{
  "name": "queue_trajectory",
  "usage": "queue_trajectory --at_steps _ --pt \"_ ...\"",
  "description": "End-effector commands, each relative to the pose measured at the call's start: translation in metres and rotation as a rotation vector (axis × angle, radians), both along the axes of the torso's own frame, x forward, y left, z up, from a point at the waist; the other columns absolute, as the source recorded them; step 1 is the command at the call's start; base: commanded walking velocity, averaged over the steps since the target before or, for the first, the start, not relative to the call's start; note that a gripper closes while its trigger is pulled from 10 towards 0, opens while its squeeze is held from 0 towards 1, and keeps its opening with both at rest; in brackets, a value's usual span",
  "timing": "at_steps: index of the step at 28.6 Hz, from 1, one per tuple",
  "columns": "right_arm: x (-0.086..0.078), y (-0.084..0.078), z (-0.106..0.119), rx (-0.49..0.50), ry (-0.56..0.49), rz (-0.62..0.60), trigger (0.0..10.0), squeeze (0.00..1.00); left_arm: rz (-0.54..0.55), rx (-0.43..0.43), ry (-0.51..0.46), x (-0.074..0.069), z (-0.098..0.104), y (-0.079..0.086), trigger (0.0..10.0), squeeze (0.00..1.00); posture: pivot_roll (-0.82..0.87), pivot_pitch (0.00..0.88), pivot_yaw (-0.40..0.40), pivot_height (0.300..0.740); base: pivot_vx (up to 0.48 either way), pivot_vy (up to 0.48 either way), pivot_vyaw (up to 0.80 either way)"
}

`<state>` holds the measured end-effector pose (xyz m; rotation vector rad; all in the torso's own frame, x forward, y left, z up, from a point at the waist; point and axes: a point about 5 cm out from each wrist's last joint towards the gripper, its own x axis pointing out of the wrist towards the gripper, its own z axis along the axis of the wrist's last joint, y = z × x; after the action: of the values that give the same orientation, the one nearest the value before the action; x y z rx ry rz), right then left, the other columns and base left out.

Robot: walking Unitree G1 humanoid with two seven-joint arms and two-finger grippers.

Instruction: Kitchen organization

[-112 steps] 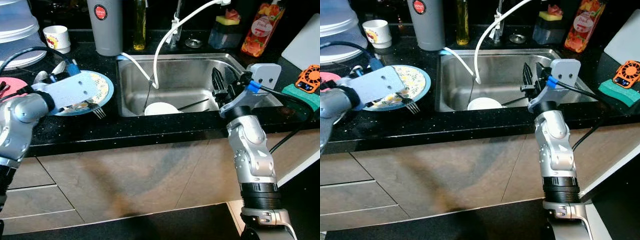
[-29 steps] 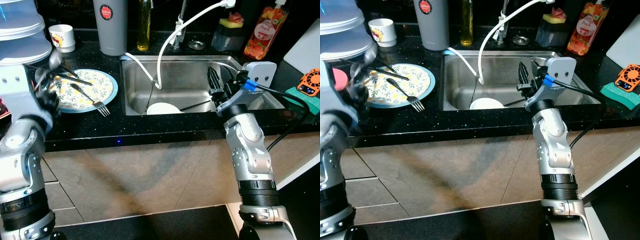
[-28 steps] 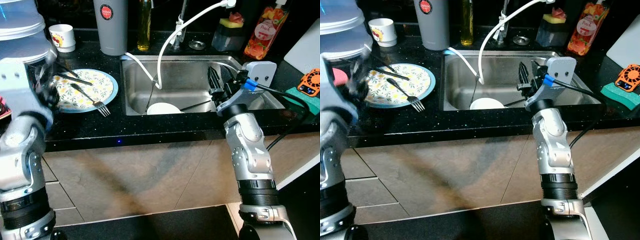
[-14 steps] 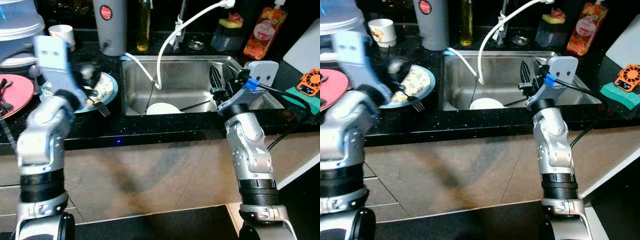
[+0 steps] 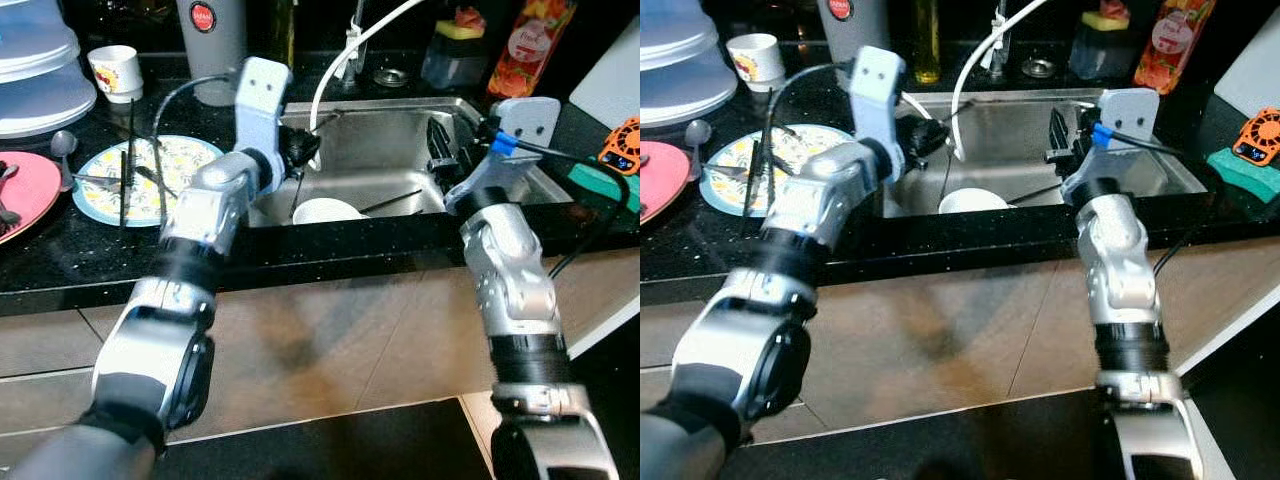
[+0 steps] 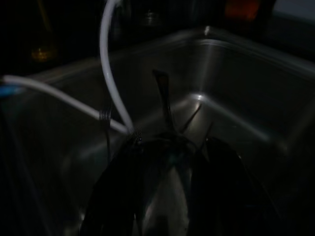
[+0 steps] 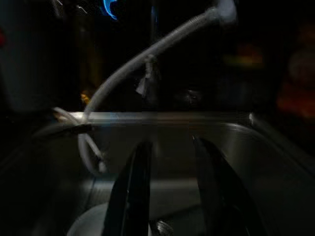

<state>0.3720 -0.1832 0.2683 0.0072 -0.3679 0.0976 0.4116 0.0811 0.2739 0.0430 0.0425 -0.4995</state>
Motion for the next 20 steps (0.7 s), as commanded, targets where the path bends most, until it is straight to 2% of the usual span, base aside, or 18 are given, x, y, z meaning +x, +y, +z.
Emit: queue_trajectory --at_steps 1,3,4,6,7,8,9,10,14,17,18,19,20 --pt "0.009 -0.003 -0.007 0.027 0.062 -0.011 10.0 0.00 -0.031 0.016 0.020 0.001 -0.006 -0.009 10.0 0.00 0.07 0.124 0.016 0.740 0.000 0.000 0.00" --pt "0.010 -0.003 -0.007 0.039 0.063 -0.009 10.0 0.00 -0.041 0.015 0.021 0.001 -0.006 -0.011 10.0 0.00 0.07 0.125 0.014 0.740 0.000 0.000 0.00" --pt "0.012 -0.002 -0.004 0.057 0.050 -0.002 10.0 0.00 -0.033 0.015 0.010 0.002 -0.008 -0.012 10.0 1.00 0.07 0.132 0.014 0.740 0.000 0.000 0.00" --pt "0.012 -0.001 0.001 0.084 0.014 0.021 10.0 0.00 -0.023 0.006 -0.018 0.003 -0.007 -0.011 10.0 1.00 0.08 0.137 0.012 0.740 0.000 0.000 0.00" --pt "0.010 0.001 0.008 0.118 -0.033 0.048 10.0 0.00 -0.020 -0.015 -0.056 0.003 -0.003 -0.010 10.0 1.00 0.08 0.140 0.009 0.740 0.000 0.000 0.00" --pt "0.007 0.004 0.019 0.162 -0.099 0.082 10.0 0.00 -0.026 -0.077 -0.136 0.003 0.009 -0.007 10.0 1.00 0.09 0.146 0.003 0.740 0.000 0.000 0.00" --pt "0.007 0.004 0.019 0.162 -0.099 0.082 10.0 0.00 -0.026 -0.077 -0.136 0.003 0.009 -0.007 10.0 1.00 0.09 0.146 0.003 0.740 0.000 0.000 0.00" --pt "0.001 0.009 0.037 0.203 -0.202 0.141 10.0 0.00 -0.029 -0.203 -0.279 -0.001 0.034 0.003 10.0 0.00 0.11 0.149 -0.007 0.740 0.000 0.000 0.00" --pt "-0.001 0.020 0.050 0.181 -0.261 0.204 10.0 0.00 -0.019 -0.261 -0.428 -0.014 0.059 0.028 10.0 0.00 0.14 0.146 -0.025 0.740 0.000 0.000 0.00" --pt "-0.003 0.030 0.058 0.172 -0.294 0.248 10.0 0.00 -0.026 -0.263 -0.498 -0.031 0.071 0.045 10.0 0.00 0.15 0.138 -0.036 0.740 0.000 0.000 0.00" --pt "-0.003 0.030 0.058 0.172 -0.294 0.248 10.0 0.00 -0.026 -0.263 -0.498 -0.031 0.071 0.045 10.0 0.00 0.15 0.138 -0.036 0.740 0.000 0.000 0.00" --pt "-0.008 0.039 0.063 0.166 -0.322 0.292 10.0 0.00 -0.011 -0.148 -0.508 -0.046 0.069 0.062 10.0 0.00 0.18 0.125 -0.043 0.740 0.000 0.000 0.00" --pt "-0.011 0.043 0.065 0.158 -0.334 0.321 10.0 0.00 0.013 -0.071 -0.499 -0.051 0.065 0.071 10.0 0.00 0.18 0.125 -0.043 0.740 0.000 0.000 0.00"
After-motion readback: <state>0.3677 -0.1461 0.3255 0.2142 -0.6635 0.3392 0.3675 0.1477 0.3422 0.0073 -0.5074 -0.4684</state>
